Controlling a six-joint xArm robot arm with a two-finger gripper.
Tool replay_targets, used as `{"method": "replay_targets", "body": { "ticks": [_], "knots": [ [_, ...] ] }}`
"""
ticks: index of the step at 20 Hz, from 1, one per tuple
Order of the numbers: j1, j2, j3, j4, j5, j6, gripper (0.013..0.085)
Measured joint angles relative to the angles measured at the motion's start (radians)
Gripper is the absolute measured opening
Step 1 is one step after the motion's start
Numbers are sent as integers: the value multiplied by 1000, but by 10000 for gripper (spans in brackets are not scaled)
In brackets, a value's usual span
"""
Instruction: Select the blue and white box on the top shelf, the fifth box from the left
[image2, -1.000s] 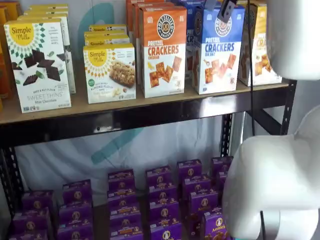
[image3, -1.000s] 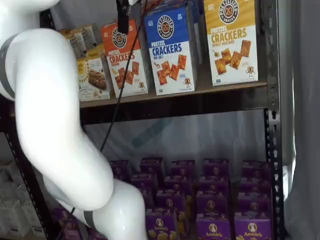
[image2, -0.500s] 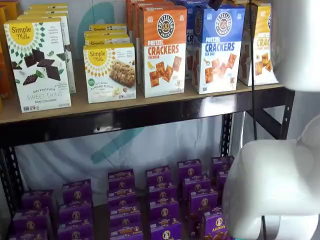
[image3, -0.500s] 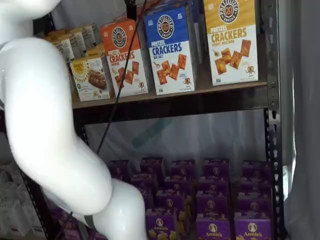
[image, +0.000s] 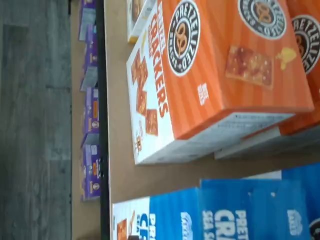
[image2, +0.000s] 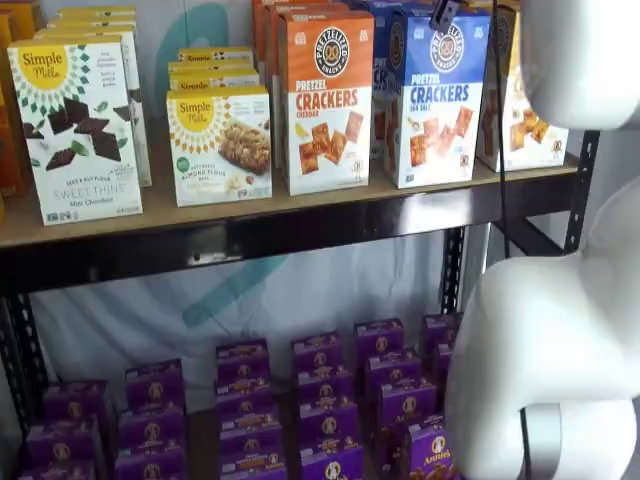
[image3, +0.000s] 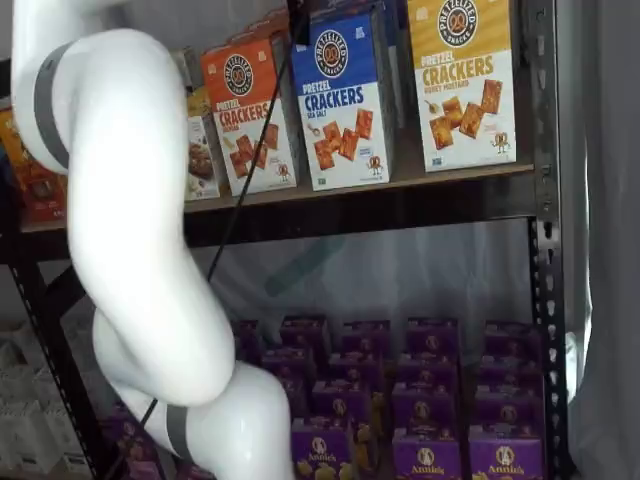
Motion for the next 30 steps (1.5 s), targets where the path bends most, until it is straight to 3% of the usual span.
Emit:
{"method": "replay_targets", "body": {
  "ticks": [9, 20, 30],
  "knots": [
    [1, 97, -71, -49, 21, -25, 850],
    [32, 170, -142, -129, 126, -20, 850],
    [40, 165, -130, -137, 137, -15, 850]
  ]
}}
